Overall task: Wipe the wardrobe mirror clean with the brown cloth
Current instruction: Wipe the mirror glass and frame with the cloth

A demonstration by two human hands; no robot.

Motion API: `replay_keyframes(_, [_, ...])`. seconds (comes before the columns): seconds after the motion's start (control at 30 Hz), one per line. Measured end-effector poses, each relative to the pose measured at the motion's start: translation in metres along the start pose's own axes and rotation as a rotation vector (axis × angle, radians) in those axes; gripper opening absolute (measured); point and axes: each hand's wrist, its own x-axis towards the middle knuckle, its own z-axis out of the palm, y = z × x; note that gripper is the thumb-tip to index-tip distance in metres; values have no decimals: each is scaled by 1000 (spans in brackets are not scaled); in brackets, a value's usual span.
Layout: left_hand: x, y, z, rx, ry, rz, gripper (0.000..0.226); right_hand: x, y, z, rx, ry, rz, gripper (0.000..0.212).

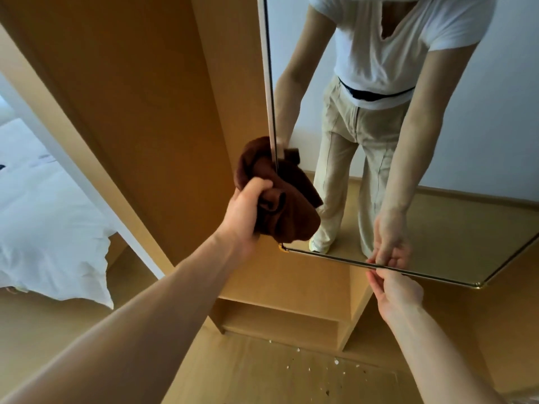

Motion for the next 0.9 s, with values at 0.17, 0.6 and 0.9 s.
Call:
replay_keyframes(0.17, [1,-47,-17,63,-43,-25,49,3,2,-4,-32,-48,-43,11])
replay_keyframes(0.6, [7,-41,-21,150,20,-70,38,-15,-5,2,-348,-168,56,8])
replay_keyframes(0.9, [-12,71,20,114,-2,130,32,-141,-59,59,-977,-492,-279,14])
